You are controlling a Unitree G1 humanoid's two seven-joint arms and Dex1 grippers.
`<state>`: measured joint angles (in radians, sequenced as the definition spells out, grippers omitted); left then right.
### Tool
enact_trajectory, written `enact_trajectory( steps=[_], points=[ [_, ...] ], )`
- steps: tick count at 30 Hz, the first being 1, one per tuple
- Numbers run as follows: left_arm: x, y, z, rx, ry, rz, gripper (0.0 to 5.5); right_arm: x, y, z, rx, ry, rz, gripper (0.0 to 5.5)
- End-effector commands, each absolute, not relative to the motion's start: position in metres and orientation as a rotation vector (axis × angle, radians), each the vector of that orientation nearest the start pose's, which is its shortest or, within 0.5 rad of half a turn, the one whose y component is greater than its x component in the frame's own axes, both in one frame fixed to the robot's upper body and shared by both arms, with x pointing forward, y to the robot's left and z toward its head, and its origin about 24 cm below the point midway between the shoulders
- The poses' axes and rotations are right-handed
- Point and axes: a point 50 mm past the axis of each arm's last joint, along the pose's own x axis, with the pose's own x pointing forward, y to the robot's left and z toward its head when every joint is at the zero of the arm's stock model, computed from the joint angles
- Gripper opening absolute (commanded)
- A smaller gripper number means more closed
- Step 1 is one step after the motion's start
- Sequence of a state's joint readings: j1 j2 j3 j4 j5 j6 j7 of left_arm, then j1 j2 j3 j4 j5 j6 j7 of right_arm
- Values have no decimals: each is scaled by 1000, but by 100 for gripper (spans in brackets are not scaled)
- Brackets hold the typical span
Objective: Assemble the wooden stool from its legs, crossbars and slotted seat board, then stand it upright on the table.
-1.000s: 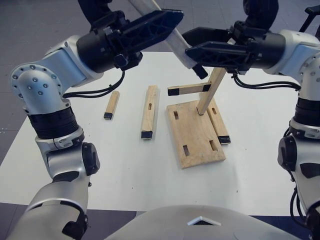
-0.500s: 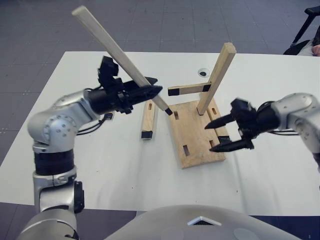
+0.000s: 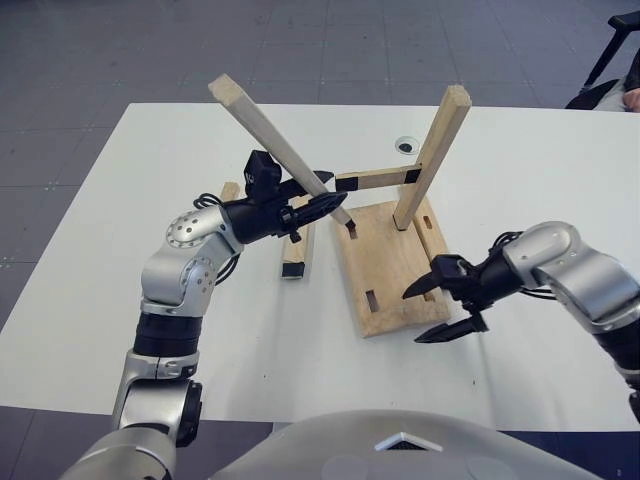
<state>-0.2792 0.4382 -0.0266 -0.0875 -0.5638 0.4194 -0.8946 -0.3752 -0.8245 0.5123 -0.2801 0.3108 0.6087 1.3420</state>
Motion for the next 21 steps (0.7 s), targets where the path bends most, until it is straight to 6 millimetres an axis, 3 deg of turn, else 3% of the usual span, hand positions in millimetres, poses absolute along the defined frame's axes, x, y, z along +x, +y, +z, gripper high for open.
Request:
enact_trajectory(
  steps=[1,15,21],
  points=[
    [276,156,120,-95,44,-1082,212,224,-129,86,-475,653,1677,420],
    [278,156,123,-112,36,-1074,212,207,-108,74,-470,655,1764,420],
    [276,159,122,-102,41,-1068,212,199,-119,75,-566,696,1821,420]
  ],
)
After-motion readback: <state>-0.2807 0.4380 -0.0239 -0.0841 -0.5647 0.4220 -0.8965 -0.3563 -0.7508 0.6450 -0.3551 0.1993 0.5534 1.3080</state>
